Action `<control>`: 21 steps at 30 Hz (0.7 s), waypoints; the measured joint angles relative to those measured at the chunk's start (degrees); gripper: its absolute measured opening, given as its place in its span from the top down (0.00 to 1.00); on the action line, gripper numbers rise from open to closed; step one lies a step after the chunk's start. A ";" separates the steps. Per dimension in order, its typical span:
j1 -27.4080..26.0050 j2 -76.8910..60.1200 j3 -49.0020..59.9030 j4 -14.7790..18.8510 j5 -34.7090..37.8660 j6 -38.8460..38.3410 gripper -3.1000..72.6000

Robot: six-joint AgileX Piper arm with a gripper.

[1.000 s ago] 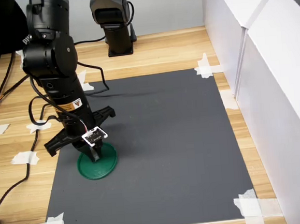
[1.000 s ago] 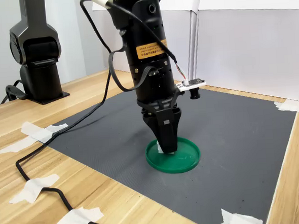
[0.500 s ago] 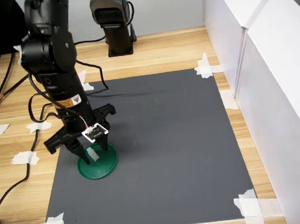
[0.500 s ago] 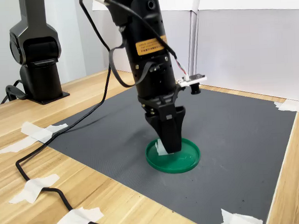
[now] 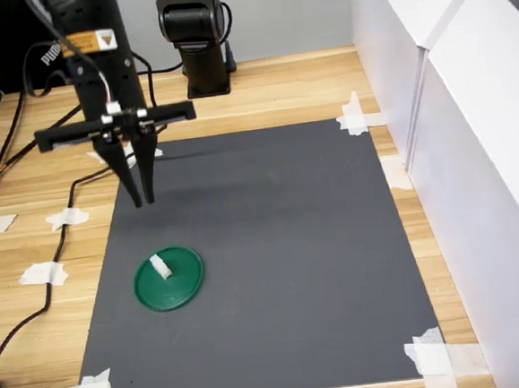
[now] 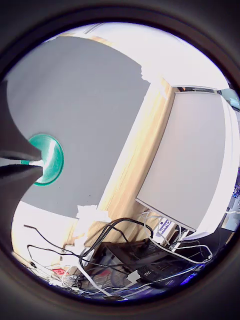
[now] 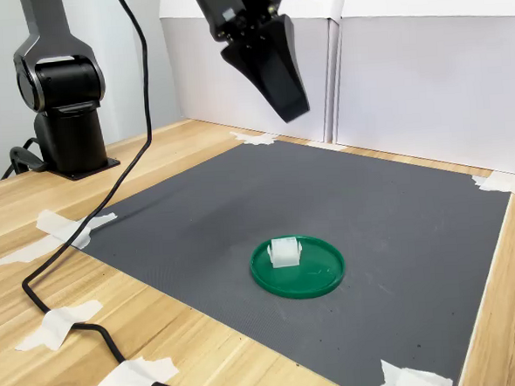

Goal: Grasp a white terminal and put it on the green lid.

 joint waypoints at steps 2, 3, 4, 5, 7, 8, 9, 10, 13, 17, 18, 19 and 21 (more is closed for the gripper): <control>1.24 -2.63 2.63 0.07 -0.29 0.55 0.97; 1.72 -3.87 3.69 0.07 -0.31 1.15 0.97; 2.27 -5.13 5.00 0.07 -0.31 1.94 0.98; 2.78 -6.42 6.26 0.01 -0.31 2.96 0.98; 3.51 -9.23 8.60 -0.09 -0.31 5.00 0.98; 3.71 -10.45 9.74 -0.10 -0.31 5.78 0.98; 4.07 -12.04 10.85 -0.15 -0.18 6.54 0.98; 4.47 -13.67 11.91 -0.16 0.07 7.19 0.98; 5.33 -18.20 14.92 -0.11 1.33 7.86 0.98; 5.30 -24.43 19.79 -0.17 2.95 8.27 0.98; 5.30 -25.96 21.22 -0.17 3.23 8.37 0.98; 5.30 -27.50 22.69 -0.17 3.51 8.50 0.98; 5.30 -30.23 25.44 0.19 3.72 8.80 0.98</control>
